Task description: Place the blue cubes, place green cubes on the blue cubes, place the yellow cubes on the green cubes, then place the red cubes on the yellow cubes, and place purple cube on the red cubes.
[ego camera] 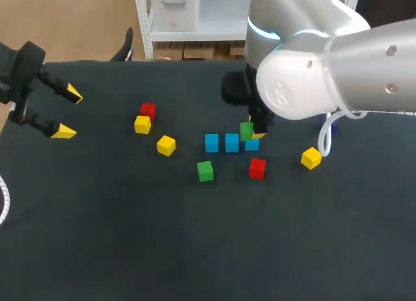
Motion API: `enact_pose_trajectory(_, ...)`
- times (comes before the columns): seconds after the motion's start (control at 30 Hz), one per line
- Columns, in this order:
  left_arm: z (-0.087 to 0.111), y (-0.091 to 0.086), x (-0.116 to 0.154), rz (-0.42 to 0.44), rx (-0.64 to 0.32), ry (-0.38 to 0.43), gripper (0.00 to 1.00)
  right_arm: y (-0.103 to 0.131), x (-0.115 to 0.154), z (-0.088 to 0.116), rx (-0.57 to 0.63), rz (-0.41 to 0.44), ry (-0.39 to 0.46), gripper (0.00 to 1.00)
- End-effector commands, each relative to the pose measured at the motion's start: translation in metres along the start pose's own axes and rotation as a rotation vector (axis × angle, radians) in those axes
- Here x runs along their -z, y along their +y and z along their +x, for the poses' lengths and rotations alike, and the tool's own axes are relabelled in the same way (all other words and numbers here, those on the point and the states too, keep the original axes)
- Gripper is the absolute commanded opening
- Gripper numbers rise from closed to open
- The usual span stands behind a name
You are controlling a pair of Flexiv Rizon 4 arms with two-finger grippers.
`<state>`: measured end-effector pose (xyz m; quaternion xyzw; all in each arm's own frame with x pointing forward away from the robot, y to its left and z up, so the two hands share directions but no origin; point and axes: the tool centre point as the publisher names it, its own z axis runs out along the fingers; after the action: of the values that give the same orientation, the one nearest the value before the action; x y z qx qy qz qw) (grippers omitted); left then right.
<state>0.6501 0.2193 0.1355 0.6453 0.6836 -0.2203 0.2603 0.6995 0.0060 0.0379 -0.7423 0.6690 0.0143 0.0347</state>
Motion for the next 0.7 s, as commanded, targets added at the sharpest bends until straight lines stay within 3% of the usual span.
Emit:
enact_pose_trajectory(0.03, 0.0009, 0.0013, -0.0005, 0.001, -0.003, -0.001, 1.0, 0.0007, -0.002, 0.0008, -0.007, 0.003, -0.001, 0.0)
enact_pose_trajectory(0.7, 0.0009, 0.0013, -0.0005, 0.001, -0.003, -0.001, 1.0, -0.0053, -0.0066, -0.0057, -0.006, 0.004, -0.003, 0.0)
